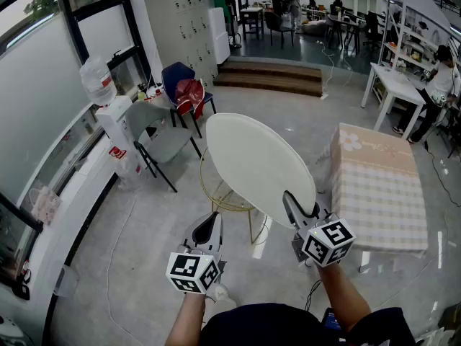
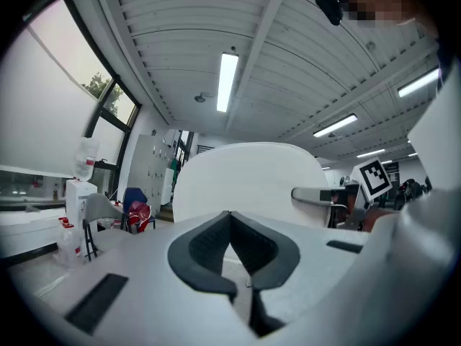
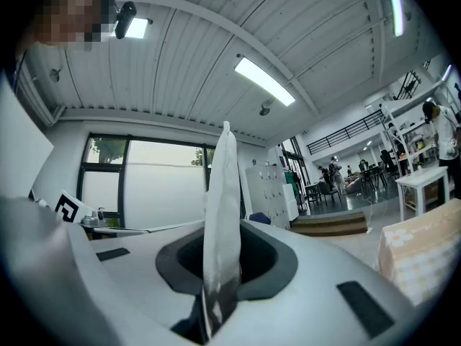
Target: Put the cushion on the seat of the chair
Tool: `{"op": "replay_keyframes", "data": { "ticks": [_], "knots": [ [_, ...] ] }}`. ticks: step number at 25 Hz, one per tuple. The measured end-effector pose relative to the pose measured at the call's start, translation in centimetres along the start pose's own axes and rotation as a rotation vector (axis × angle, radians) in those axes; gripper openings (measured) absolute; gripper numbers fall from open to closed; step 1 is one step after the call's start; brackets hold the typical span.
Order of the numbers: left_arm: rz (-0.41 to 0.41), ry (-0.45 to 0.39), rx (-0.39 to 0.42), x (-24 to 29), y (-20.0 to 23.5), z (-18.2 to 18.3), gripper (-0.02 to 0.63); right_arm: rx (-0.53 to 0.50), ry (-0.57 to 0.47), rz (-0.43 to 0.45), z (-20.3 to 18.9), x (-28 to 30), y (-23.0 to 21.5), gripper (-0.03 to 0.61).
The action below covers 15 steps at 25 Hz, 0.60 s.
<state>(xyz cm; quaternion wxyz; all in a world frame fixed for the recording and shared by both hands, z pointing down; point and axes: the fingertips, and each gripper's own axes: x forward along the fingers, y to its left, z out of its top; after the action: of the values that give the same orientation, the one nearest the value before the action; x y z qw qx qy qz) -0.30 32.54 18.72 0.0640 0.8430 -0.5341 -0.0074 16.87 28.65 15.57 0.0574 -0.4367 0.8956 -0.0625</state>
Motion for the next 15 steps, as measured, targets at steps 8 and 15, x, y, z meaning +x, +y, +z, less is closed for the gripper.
{"op": "replay_keyframes", "data": {
  "ticks": [8, 15],
  "knots": [
    [0.013, 0.009, 0.013, 0.02, -0.06, -0.02, 0.005, -0.002, -0.012, 0.007, 0.34, -0.17, 0.15, 0.06],
    [0.019, 0.013, 0.006, -0.43, -0.58, -0.24, 0.005, 0.014, -0.018, 0.019, 0.36, -0.83, 0.22, 0.06]
  ]
}}
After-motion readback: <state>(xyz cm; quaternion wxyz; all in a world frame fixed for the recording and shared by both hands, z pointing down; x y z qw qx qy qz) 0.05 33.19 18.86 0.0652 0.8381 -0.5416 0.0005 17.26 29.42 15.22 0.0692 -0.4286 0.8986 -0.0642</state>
